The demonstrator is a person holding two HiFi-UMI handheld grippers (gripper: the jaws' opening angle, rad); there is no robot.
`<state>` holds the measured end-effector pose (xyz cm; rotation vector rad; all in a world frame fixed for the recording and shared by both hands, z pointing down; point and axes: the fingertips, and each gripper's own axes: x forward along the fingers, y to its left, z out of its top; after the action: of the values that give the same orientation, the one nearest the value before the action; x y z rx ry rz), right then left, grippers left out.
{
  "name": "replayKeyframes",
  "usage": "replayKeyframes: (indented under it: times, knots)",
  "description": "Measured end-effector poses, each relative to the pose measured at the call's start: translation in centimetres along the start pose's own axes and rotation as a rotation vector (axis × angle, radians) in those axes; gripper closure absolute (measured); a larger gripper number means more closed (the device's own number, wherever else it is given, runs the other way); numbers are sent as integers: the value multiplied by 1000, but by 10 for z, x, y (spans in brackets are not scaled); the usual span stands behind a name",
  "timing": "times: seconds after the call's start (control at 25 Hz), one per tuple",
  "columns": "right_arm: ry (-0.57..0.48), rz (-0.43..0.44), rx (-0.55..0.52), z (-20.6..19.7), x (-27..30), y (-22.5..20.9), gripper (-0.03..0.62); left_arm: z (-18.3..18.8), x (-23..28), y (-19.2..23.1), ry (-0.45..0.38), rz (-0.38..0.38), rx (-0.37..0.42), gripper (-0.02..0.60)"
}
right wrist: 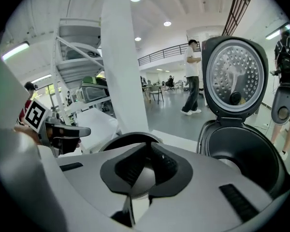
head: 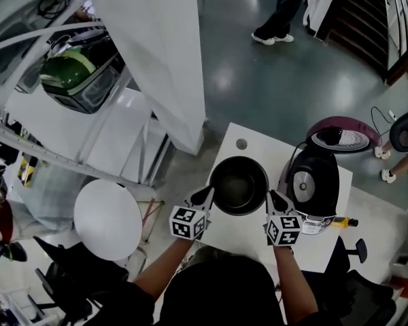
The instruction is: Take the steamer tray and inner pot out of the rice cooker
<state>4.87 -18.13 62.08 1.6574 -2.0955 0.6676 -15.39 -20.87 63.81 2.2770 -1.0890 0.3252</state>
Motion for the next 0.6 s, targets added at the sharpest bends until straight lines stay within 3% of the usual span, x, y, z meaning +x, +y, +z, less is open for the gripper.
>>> replayKeyframes:
  times: [0.32,0.6]
  knots:
    - [-51,80,-15,-8,-68,48,594,-11,-67,-60,-89,-60,5,575]
    - [-91,61,-48,-16,-134,62,594,-41,-85,-100,-85,-110,49,577]
